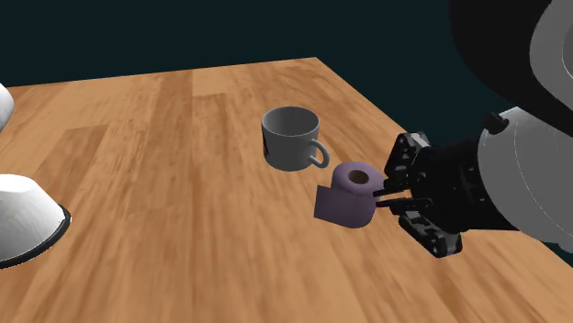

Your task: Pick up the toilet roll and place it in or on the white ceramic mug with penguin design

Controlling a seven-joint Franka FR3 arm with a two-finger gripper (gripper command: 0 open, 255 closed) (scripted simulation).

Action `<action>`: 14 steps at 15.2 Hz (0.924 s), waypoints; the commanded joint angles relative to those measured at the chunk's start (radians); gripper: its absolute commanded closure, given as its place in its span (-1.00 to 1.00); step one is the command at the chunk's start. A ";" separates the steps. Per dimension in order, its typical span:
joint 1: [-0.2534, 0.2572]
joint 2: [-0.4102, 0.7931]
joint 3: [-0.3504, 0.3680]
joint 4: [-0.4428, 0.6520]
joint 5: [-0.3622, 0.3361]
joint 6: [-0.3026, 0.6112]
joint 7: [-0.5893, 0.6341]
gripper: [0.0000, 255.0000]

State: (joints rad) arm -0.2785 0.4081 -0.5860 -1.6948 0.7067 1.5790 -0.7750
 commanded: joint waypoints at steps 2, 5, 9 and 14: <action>0.000 -0.013 -0.003 0.021 -0.008 -0.026 0.019 1.00; 0.086 -0.090 -0.015 -0.080 -0.094 0.100 0.038 -1.00; 0.360 -0.348 -0.012 -0.416 -0.534 0.531 0.290 -1.00; 0.396 -0.373 0.021 -0.525 -0.690 0.672 0.406 -1.00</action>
State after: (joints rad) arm 0.1149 0.0319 -0.5667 -2.2066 0.0250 2.2305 -0.3747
